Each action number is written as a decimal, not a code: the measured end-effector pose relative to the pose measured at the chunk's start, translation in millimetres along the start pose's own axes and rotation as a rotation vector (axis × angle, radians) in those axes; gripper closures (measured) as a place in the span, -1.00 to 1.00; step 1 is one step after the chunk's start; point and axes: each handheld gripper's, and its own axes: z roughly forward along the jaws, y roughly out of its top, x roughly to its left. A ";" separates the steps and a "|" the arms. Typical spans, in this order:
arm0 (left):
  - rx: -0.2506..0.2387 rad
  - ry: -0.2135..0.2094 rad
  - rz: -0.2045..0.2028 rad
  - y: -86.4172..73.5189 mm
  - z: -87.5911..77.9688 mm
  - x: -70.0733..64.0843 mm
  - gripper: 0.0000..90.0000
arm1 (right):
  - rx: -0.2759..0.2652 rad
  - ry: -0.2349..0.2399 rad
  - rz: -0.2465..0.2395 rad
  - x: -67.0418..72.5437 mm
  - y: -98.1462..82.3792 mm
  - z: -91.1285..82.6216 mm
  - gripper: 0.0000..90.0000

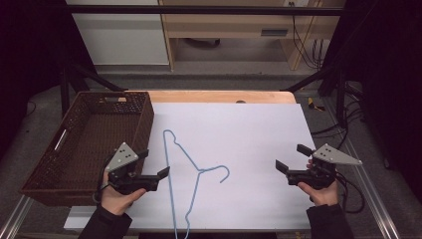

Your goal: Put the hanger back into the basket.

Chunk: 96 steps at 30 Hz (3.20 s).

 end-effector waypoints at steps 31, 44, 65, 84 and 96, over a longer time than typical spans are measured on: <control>0.261 -0.041 0.036 -15.8 76.0 -42.3 -0.57 | 0.014 0.004 0.000 4.1 -1.5 5.4 -0.93; 0.368 -0.019 0.048 -29.5 99.6 -54.3 -0.30 | 0.021 0.003 0.001 6.8 -1.9 8.0 -0.93; 0.471 0.034 0.012 -52.4 122.1 -69.9 0.43 | 0.047 0.012 -0.006 11.3 -5.2 14.8 -0.92; 0.534 0.153 -0.059 -47.6 127.8 -81.5 0.60 | 0.040 0.021 0.007 13.3 -4.4 15.3 -0.92; 0.494 0.222 -0.103 -52.7 125.1 -89.4 0.73 | 0.058 0.031 -0.002 16.1 -6.8 21.1 -0.92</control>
